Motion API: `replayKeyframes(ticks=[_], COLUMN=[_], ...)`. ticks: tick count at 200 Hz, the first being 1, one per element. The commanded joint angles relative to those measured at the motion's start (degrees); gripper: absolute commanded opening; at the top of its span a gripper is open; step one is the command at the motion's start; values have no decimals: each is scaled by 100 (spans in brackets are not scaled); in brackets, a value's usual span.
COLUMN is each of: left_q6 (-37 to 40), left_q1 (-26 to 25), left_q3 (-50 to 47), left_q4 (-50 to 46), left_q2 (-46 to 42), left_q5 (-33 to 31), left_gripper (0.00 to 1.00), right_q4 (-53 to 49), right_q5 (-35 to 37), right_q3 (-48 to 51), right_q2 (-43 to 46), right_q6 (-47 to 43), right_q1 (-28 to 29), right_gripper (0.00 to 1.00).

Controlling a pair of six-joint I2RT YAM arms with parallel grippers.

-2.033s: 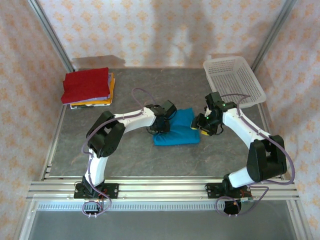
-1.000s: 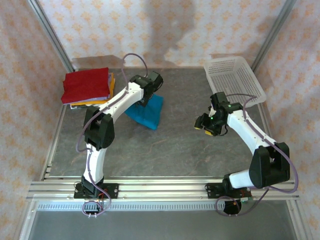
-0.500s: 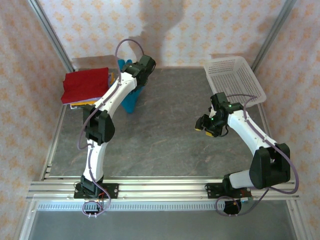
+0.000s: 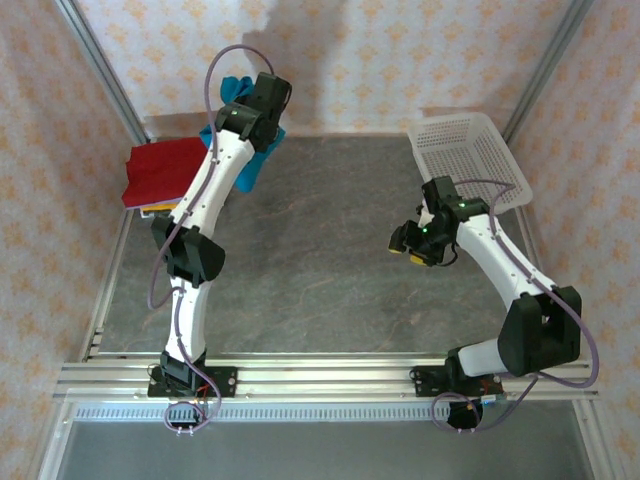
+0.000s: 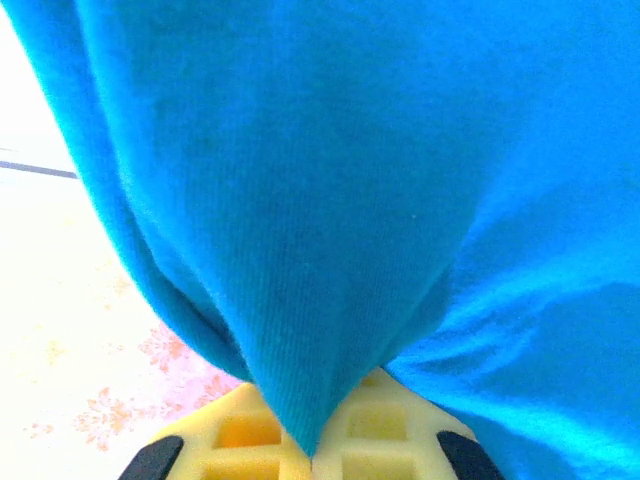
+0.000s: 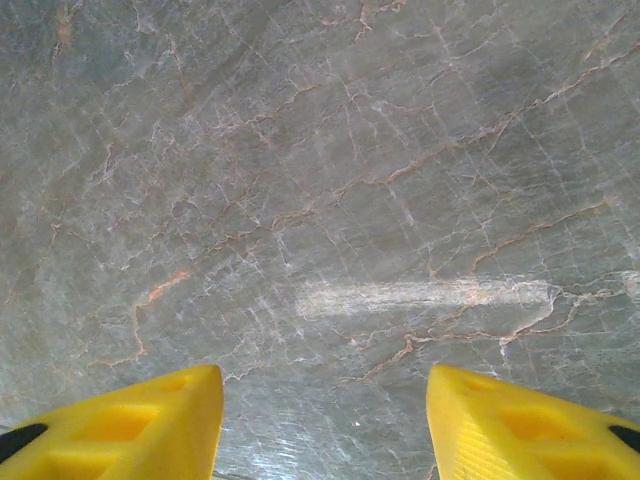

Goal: Fold and stack the t-shirts

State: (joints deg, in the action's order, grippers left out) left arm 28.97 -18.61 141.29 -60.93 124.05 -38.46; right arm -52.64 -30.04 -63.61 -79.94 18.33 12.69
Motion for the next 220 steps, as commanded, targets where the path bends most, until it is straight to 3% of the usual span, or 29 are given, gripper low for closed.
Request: replayKeyframes(ticks=[1, 79, 220], left_q6=[223, 93, -248], left_q1=[153, 604, 1173], left_q3=[205, 3, -53], left_q4=[127, -33, -223], left_q2=[-62, -497, -479], left_q5=[-279, 107, 536], left_gripper=[0, 0, 0], right_q4=[-194, -123, -184], right_q5=[7, -90, -118], right_q3=[-190, -244, -421], right_q2=[-120, -179, -268], right_q6=[-65, 45, 62], right_q1=[-35, -30, -32], right_gripper=[56, 56, 56])
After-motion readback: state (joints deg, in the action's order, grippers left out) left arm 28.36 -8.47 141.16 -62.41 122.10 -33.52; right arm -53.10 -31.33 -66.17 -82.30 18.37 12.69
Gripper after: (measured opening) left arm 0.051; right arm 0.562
